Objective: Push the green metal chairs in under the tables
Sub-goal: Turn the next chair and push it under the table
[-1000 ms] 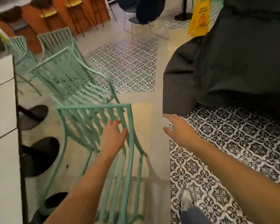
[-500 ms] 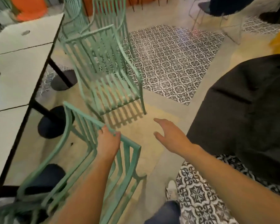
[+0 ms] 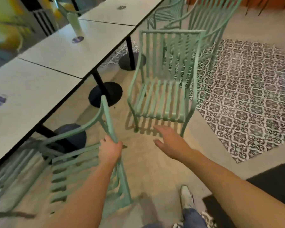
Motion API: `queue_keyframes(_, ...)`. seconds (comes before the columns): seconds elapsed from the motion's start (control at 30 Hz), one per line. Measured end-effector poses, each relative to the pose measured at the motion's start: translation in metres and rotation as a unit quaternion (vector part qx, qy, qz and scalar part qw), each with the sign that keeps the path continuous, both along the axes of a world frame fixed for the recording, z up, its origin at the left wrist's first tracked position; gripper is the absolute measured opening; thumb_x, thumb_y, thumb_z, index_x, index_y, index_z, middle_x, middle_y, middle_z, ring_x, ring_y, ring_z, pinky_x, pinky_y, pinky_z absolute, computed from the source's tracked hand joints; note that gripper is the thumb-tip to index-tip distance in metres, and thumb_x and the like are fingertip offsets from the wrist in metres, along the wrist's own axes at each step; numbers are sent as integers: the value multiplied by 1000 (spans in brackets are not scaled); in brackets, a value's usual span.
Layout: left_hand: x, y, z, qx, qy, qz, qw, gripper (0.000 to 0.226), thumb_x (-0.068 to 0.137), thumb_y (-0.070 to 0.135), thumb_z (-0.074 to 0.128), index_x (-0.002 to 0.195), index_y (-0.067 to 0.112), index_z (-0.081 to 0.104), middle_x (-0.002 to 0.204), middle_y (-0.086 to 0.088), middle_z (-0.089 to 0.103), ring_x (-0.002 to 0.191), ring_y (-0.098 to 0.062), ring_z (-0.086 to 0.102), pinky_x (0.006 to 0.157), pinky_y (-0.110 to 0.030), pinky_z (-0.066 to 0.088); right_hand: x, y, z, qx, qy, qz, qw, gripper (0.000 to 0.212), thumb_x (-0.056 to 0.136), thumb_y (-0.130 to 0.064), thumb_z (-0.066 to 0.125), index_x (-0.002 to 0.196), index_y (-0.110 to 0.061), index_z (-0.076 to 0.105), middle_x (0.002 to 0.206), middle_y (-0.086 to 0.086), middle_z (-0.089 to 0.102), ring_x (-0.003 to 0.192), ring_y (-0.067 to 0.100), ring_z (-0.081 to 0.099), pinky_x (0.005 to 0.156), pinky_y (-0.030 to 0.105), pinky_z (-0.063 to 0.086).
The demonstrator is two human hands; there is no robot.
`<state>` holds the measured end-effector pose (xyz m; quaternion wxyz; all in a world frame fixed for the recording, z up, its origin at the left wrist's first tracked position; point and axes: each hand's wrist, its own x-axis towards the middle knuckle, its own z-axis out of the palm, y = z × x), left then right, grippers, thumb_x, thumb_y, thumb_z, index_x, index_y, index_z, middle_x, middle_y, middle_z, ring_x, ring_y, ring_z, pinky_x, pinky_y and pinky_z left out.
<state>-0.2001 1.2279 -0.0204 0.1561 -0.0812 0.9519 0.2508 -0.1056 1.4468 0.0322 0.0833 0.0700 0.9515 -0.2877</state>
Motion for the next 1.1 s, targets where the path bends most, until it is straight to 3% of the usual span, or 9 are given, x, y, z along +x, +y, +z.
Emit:
queue_keyframes(0.27, -7, 33, 2, -35, 5, 156, 987, 53, 92, 35, 56, 132, 3, 41, 131, -19, 44, 118, -39, 48, 90, -41, 40, -94, 43, 8, 25, 23, 191, 981, 53, 97, -34, 48, 146, -18, 35, 142, 2, 44, 130, 22, 40, 103, 34, 36)
queue_keyframes(0.47, -1, 44, -11, -44, 18, 243, 969, 47, 92, 37, 57, 126, 7, 46, 123, -13, 48, 111, -31, 50, 88, -39, 41, -171, 11, -11, 46, 47, 341, 938, 53, 95, -31, 49, 145, -16, 37, 138, 4, 48, 126, 21, 42, 105, 34, 36)
queue_keyframes(0.67, -3, 43, -43, -46, 19, 257, 965, 37, 98, 48, 41, 120, 19, 47, 105, -6, 60, 91, -30, 61, 75, -41, 51, -232, -41, -43, 111, 72, 508, 851, 59, 93, -28, 55, 147, -22, 33, 149, 4, 36, 138, 23, 31, 114, 39, 27)
queue_keyframes(0.87, -3, 45, -45, -82, 9, 259, 962, 44, 100, 44, 41, 136, 20, 45, 107, -6, 67, 95, -28, 63, 75, -36, 45, -290, -74, -63, 169, 63, 612, 770, 63, 93, -34, 54, 150, -27, 28, 157, 7, 24, 148, 26, 10, 119, 48, 14)
queue_keyframes(1.0, -5, 46, -47, -86, 1, 269, 959, 41, 98, 50, 42, 128, 22, 46, 99, -3, 66, 87, -26, 64, 65, -34, 44, -322, -86, -67, 195, 52, 673, 711, 54, 96, -43, 47, 147, -30, 34, 151, 3, 34, 147, 25, 12, 118, 54, 4)
queue_keyframes(1.1, -8, 51, -43, -77, 6, 303, 950, 33, 97, 51, 44, 114, 24, 50, 93, -1, 64, 84, -24, 62, 63, -34, 44, -336, -93, -68, 207, 69, 713, 666, 50, 95, -50, 43, 142, -34, 40, 141, -3, 45, 141, 23, 27, 114, 59, -3)
